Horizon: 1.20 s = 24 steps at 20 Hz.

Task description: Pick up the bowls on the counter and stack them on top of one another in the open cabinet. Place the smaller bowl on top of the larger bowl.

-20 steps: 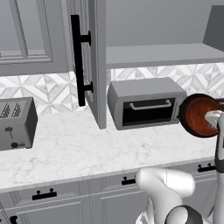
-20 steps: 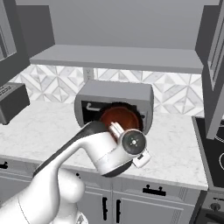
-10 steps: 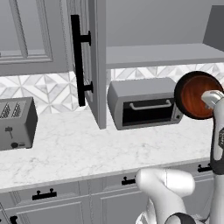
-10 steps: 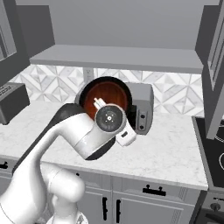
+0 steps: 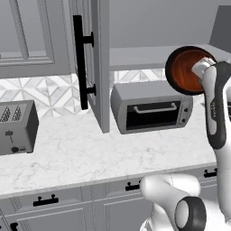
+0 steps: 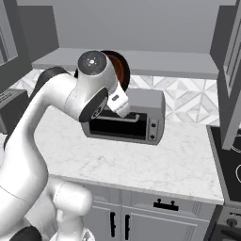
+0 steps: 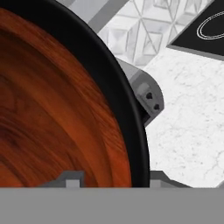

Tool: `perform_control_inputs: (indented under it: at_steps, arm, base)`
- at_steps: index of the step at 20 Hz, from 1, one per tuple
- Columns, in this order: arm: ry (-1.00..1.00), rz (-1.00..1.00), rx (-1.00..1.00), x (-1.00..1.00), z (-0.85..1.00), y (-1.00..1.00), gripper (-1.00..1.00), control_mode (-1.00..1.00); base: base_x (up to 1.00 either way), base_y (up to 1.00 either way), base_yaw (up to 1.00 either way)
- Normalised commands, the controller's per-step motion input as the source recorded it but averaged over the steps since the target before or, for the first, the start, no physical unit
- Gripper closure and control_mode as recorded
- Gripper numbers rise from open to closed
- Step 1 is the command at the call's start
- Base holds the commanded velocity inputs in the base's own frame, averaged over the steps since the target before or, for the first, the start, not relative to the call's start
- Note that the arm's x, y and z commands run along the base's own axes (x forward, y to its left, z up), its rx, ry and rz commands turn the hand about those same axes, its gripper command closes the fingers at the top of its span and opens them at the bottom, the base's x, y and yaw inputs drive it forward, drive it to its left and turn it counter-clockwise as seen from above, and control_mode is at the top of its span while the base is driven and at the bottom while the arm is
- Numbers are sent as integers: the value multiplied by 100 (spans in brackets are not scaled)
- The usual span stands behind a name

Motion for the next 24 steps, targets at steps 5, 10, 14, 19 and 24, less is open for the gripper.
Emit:
perform_control_inputs:
  at_steps: [5,10,14,19,24]
  arm:
    - [15,-12,9,90,80,13,100,-100]
    - [7,-8,5,54,9,10,100,-100]
    - [0,0,0,34,-25,0,100,-100]
    - [0,-3,0,69,-18,0,100,-100]
    - [1,-6,2,87,-4,0,100,-100]
  base:
    - [0,0,0]
    - [0,0,0]
    - [0,0,0]
    - [0,0,0]
    - [0,0,0]
